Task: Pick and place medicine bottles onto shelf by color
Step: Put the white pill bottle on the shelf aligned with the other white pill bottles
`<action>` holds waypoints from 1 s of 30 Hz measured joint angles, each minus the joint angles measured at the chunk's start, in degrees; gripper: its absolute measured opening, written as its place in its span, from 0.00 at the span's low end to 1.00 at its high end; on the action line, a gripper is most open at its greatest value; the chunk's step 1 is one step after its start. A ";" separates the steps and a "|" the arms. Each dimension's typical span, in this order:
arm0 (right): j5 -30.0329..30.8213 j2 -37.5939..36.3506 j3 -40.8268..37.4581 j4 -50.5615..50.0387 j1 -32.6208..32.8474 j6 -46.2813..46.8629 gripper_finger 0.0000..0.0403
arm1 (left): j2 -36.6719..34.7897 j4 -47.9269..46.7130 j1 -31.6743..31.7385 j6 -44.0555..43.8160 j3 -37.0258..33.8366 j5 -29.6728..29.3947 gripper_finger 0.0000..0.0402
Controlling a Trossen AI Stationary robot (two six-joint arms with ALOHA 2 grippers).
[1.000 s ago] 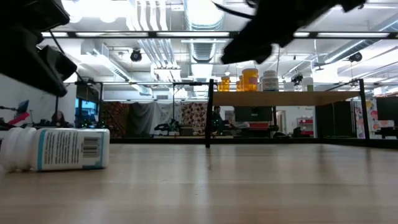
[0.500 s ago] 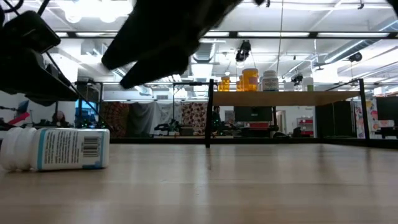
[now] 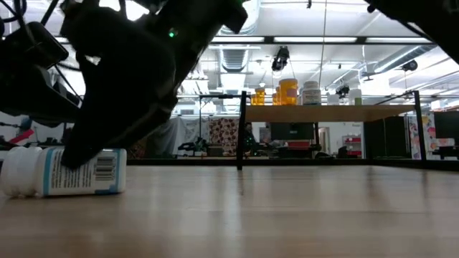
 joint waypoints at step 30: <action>-13.46 -15.75 -24.99 5.41 -4.25 -0.91 0.50 | -1.22 -0.86 0.99 31.50 11.75 0.22 0.03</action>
